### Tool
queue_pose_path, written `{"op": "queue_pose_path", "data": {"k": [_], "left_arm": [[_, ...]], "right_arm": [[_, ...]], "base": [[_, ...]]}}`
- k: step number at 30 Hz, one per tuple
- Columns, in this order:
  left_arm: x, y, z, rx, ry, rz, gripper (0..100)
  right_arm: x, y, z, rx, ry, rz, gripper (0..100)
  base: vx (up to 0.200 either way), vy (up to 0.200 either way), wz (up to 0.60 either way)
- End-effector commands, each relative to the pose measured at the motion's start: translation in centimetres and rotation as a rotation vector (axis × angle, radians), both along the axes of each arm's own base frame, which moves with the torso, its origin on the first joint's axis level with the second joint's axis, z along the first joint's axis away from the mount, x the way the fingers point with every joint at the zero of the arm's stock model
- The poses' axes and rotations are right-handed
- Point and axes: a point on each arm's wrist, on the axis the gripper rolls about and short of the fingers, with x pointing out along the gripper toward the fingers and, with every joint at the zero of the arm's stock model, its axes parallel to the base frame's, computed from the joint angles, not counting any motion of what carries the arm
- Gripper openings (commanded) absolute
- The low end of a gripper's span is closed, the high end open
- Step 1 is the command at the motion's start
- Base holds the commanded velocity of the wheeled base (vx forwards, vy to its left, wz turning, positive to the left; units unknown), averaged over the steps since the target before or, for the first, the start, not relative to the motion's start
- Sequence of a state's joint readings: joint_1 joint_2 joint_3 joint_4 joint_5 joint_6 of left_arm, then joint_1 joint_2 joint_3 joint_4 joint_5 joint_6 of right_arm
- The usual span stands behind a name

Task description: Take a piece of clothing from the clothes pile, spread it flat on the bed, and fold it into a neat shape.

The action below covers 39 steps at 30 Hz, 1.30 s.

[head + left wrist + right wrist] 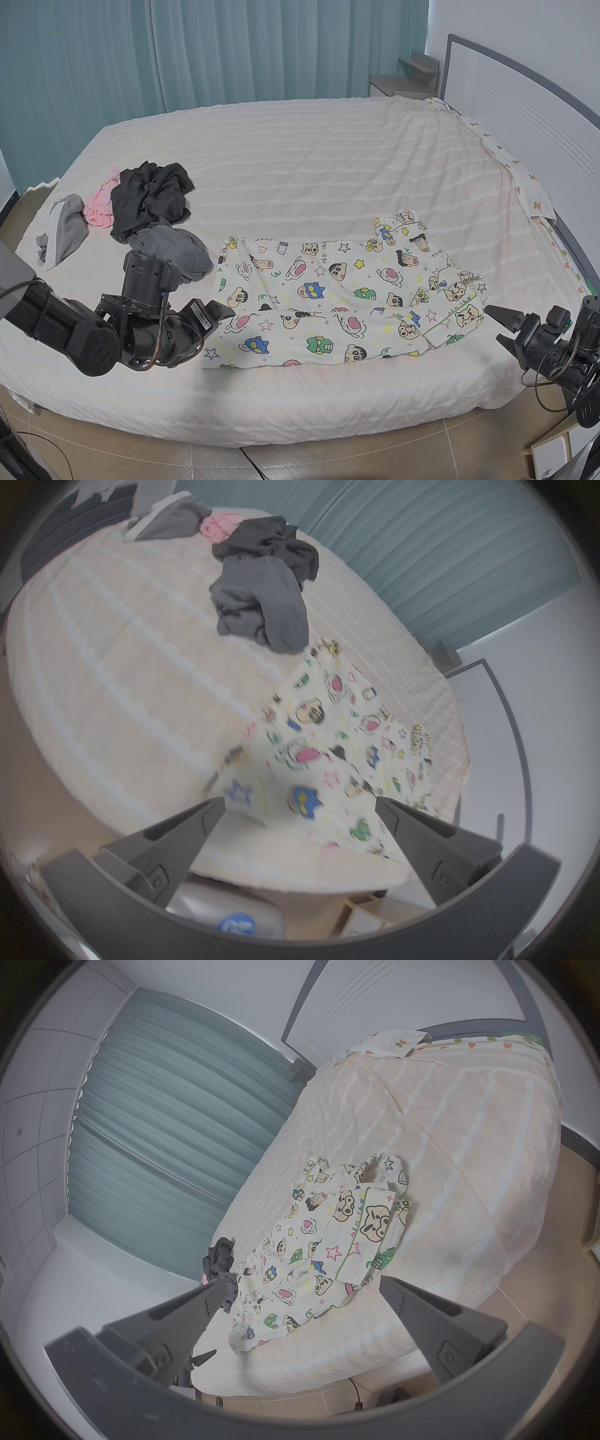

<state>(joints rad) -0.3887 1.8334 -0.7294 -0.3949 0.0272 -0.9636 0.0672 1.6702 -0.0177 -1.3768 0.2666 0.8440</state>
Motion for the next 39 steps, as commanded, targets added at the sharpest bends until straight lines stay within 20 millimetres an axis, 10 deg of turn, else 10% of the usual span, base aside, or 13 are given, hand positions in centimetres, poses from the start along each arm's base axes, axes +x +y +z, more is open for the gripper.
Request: {"op": "queue_pose_path", "data": {"k": [1, 14, 39], "left_arm": [[-3.9, -2.5, 2.8, -0.085, 0.012, -0.038, 100], [-3.3, -3.7, -5.6, -0.031, 0.202, 0.006, 100], [-1.1, -3.7, -7.4, -0.174, 0.076, 0.119, 100]], "right_arm": [[0.0, -0.5, -0.4, -0.001, 0.02, -0.024, 100], [-0.1, -0.5, -0.5, -0.003, 0.027, -0.022, 100], [-0.1, -0.3, -0.5, -0.003, 0.03, -0.017, 100]], "base": [[0.0, 0.0, 0.0], [0.0, 0.0, 0.0], [0.0, 0.0, 0.0]]}}
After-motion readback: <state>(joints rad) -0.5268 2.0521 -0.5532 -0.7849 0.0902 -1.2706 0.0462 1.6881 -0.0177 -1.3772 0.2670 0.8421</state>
